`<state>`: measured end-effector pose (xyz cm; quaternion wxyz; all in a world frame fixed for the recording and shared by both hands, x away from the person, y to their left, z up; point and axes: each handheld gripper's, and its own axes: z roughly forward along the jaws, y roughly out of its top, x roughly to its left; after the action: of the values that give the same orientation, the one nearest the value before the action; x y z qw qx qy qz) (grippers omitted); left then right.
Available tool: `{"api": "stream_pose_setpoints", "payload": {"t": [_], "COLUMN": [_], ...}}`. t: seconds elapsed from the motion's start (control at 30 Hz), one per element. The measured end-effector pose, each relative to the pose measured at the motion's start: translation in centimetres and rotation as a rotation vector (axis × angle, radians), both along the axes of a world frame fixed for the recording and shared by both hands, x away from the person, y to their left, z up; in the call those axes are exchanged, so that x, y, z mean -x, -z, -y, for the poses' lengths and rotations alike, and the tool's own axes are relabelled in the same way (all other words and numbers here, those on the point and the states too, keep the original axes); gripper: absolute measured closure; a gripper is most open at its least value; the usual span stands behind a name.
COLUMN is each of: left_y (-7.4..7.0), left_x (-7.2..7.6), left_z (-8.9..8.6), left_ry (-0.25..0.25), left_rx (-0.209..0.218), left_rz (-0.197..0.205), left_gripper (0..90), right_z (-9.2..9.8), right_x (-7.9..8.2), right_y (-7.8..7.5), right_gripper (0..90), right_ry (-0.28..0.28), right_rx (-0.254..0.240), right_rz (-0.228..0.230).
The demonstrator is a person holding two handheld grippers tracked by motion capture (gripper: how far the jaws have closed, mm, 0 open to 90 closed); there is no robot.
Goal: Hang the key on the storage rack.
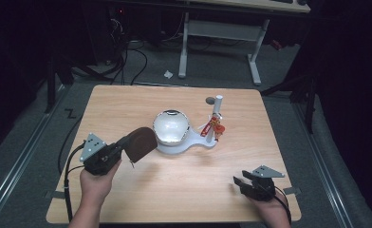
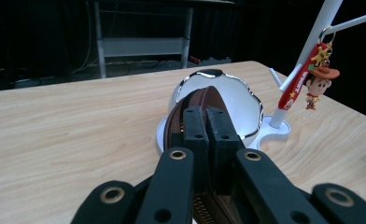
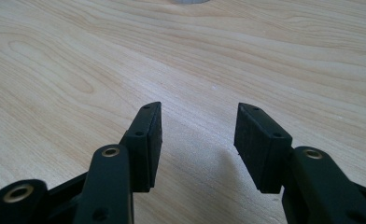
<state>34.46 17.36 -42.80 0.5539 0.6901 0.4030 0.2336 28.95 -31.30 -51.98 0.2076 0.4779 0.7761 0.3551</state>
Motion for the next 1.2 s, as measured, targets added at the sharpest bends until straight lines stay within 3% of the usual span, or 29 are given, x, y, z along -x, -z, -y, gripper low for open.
{"api": "stream_pose_setpoints", "payload": {"t": [0.33, 0.83, 1.2], "left_y": [-0.8, -0.6, -1.2], "left_x": [-1.6, -4.5, -5.9], "left_z": [1.5, 3.0, 5.0], "left_ry": [0.012, 0.009, 0.018], "left_rx": [-0.008, -0.001, -0.041], "left_rz": [-0.001, -0.050, -0.057], "left_gripper": [88.3, 88.2, 88.2], "right_z": [0.1, 0.2, 0.3], "right_x": [0.1, 0.0, 0.1], "right_y": [-0.2, -0.1, -0.1], "right_gripper": [52.1, 52.4, 52.5], "right_ry": [0.000, 0.002, 0.004], "right_rx": [-0.008, -0.007, -0.010], "right_rz": [0.010, 0.006, 0.006]}}
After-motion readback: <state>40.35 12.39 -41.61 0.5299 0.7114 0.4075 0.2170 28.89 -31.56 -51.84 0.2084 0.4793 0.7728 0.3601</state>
